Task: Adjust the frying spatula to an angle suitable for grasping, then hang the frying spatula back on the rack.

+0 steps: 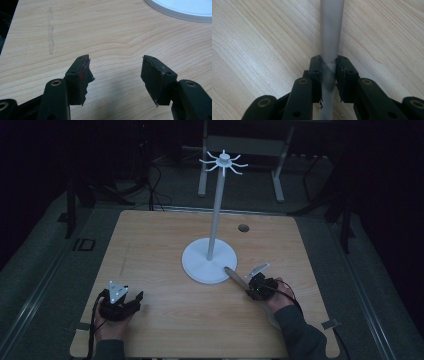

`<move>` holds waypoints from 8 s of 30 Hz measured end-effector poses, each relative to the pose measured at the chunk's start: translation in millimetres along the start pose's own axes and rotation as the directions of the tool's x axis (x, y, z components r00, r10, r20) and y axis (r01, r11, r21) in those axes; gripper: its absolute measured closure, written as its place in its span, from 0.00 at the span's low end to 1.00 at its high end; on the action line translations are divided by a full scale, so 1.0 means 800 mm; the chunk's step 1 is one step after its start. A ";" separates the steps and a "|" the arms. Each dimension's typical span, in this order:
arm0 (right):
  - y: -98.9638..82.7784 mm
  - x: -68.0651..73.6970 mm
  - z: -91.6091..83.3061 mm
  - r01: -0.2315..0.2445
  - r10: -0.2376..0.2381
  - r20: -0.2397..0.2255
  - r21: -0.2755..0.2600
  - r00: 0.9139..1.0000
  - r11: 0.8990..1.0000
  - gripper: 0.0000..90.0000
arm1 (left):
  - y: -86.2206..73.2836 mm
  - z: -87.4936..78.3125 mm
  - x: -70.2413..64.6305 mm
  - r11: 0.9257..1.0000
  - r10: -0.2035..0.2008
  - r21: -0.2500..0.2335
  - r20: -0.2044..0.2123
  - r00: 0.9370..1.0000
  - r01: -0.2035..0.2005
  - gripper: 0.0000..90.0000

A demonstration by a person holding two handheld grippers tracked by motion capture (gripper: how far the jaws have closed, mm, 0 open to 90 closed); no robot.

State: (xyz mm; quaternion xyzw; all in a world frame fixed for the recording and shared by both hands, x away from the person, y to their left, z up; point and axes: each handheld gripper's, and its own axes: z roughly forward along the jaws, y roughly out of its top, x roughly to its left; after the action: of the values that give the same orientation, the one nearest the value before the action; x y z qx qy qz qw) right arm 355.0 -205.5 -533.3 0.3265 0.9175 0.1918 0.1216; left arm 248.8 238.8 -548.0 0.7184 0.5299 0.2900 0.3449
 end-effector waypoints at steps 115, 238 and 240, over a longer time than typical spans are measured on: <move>0.033 -0.022 -0.078 -0.198 0.221 0.007 -0.418 0.975 0.887 0.82 | 0.001 0.002 0.000 1.000 -0.011 0.002 -0.015 1.000 0.011 0.44; 0.105 -0.013 -0.160 -0.170 0.209 -0.025 -0.680 0.978 0.713 0.82 | 0.001 0.000 0.001 1.000 -0.017 -0.006 -0.017 1.000 0.017 0.44; 0.106 -0.012 -0.160 -0.170 0.208 -0.026 -0.682 0.978 0.711 0.82 | 0.001 0.000 0.000 1.000 -0.014 -0.005 -0.017 1.000 0.014 0.44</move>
State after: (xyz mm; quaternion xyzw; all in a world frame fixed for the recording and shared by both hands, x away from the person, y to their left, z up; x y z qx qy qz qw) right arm 364.7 -186.0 -381.1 0.3564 0.7416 0.5168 0.2365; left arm 249.6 239.0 -547.6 0.7114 0.5370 0.2950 0.3442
